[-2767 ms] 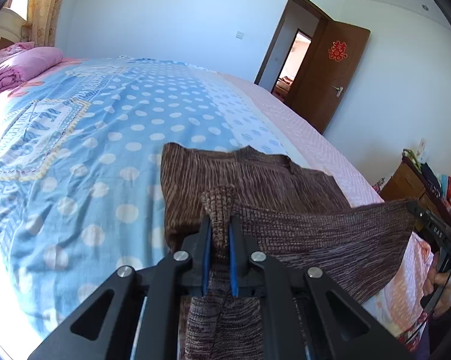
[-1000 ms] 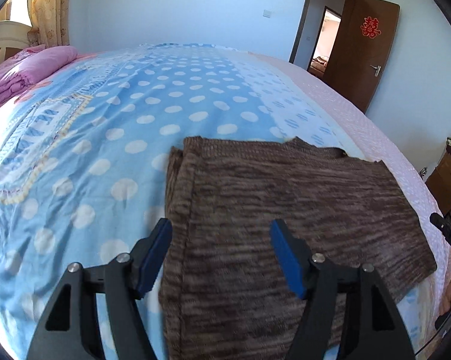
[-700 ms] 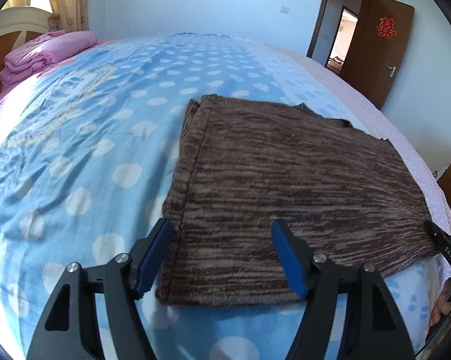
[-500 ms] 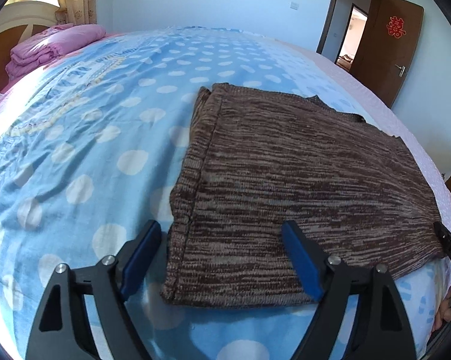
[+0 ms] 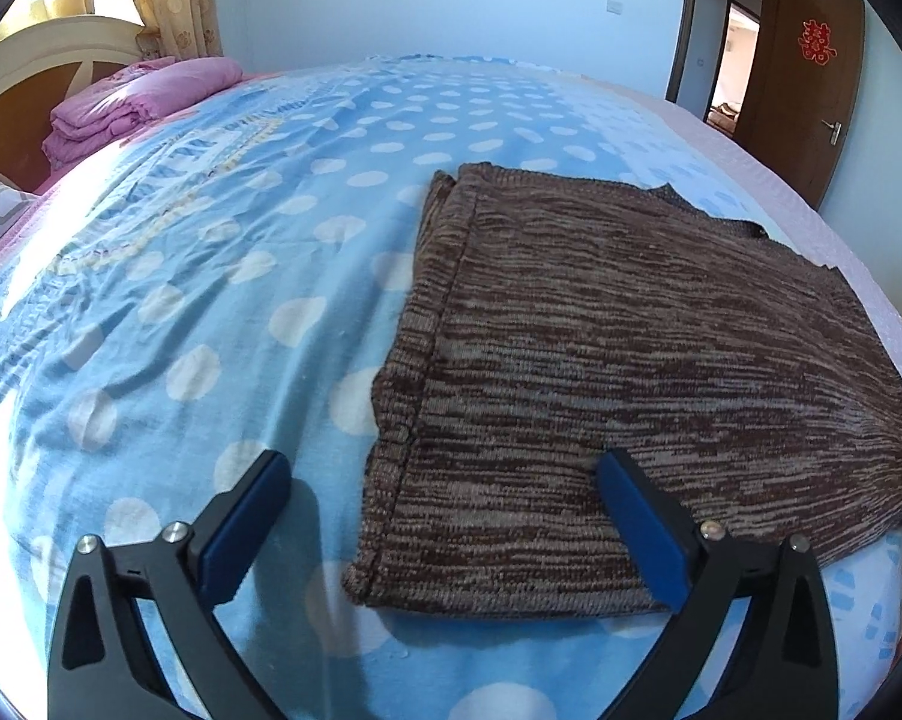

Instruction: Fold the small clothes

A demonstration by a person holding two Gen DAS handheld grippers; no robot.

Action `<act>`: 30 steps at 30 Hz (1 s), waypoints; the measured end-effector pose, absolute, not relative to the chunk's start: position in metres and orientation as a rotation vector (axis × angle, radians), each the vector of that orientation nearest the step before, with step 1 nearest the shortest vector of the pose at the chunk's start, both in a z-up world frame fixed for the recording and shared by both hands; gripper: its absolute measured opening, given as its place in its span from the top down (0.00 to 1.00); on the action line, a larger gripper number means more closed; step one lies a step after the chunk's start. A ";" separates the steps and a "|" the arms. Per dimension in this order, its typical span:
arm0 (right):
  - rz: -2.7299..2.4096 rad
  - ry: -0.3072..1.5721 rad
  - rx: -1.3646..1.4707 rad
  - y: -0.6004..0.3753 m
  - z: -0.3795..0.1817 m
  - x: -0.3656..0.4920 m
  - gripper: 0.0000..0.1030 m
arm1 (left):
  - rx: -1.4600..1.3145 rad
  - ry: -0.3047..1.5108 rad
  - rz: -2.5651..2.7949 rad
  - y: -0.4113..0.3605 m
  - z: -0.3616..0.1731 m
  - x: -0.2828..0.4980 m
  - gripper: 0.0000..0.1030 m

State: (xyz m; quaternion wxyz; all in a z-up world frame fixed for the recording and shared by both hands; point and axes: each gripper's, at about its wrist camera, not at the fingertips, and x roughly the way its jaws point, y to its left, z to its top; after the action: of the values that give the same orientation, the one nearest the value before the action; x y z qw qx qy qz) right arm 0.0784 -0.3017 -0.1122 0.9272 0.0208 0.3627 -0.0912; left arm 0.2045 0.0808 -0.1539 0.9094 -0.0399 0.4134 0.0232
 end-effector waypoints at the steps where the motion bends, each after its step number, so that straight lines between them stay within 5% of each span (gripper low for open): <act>1: -0.184 0.734 0.071 -0.298 -0.104 0.076 0.93 | -0.087 0.854 0.045 0.081 -0.154 0.205 0.00; 12: 0.138 0.728 0.049 -0.159 -0.088 0.116 0.93 | -0.166 0.839 0.005 0.092 -0.153 0.201 0.00; 23: 0.213 0.766 0.104 -0.147 -0.127 0.125 0.87 | -0.487 0.786 -0.153 0.128 -0.146 0.211 0.00; 30: 0.244 0.759 0.167 -0.155 -0.130 0.124 0.87 | -0.410 0.796 -0.153 0.113 -0.137 0.258 0.13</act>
State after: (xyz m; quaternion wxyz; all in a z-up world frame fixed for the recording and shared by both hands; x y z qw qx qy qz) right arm 0.1242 -0.1549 -0.1297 0.9183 0.0812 0.3690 0.1187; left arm 0.2582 0.1126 -0.1370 0.8987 -0.1978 0.3843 -0.0740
